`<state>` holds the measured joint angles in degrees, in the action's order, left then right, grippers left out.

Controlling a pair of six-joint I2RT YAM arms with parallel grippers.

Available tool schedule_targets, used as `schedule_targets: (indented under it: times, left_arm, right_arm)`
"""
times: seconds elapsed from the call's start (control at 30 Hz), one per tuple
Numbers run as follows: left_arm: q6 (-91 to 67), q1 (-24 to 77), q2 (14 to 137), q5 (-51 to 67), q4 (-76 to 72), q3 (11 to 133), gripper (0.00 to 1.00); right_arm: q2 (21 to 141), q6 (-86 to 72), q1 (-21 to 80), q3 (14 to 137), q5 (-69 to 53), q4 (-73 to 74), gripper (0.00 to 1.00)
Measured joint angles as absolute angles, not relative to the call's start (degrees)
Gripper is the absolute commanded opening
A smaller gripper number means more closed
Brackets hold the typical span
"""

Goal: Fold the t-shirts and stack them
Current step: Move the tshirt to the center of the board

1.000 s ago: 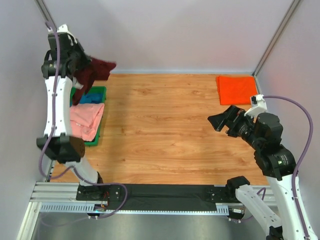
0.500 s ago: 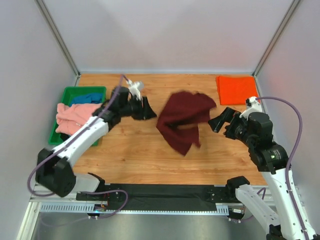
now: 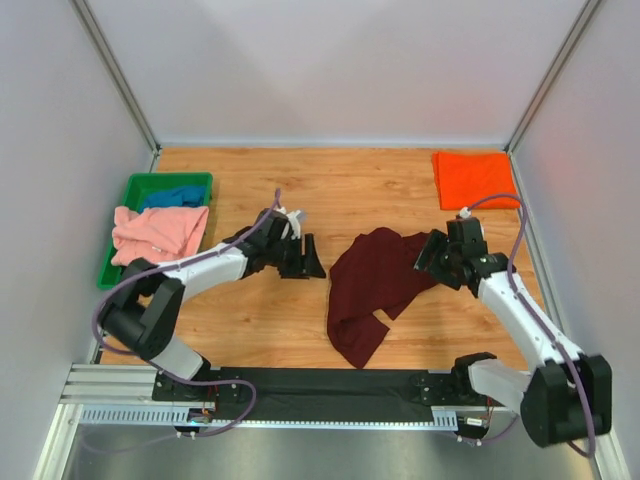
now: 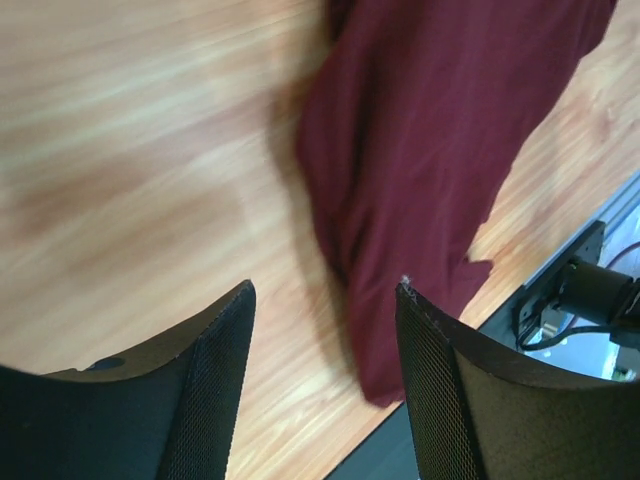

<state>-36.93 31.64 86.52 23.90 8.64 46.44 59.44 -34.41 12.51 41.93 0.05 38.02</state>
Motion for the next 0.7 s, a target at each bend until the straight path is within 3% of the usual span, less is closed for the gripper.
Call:
schedule_targets:
  times: [0.23,0.3,0.33,0.37,0.43,0.47,0.57,0.7]
  left_arm:
    - [-36.71,39.59,99.92,23.35,5.74,56.25,0.65]
    - [-36.69,41.04,102.39,23.0,6.24,57.49,0.57]
    - [-36.64,41.43,103.31,22.83,6.48,57.95,0.51]
    - [-36.64,41.67,104.29,22.76,6.79,58.54,0.29]
    - [-36.75,41.74,105.93,22.13,7.7,59.92,0.06]
    - [-36.51,41.74,106.52,21.98,8.84,61.1,0.0]
    - [-35.14,41.45,107.13,19.2,15.22,67.16,0.0]
    - [-32.84,40.14,104.71,12.73,24.69,79.07,0.0]
  right_arm:
    - [80.93,-34.96,4.62,42.78,0.43,27.64,0.62]
    - [84.36,-35.14,4.69,43.57,0.19,26.41,0.58]
    - [84.79,-35.14,4.69,43.72,0.25,24.47,0.51]
    - [85.62,-35.11,4.69,43.83,0.23,23.14,0.43]
    - [86.8,-35.16,4.69,44.4,0.19,22.02,0.2]
    - [87.37,-35.05,4.69,44.88,0.05,22.02,0.01]
    - [87.99,-34.68,4.73,48.49,-0.64,24.95,0.0]
    - [85.65,-33.21,5.1,63.86,-1.37,35.14,0.0]
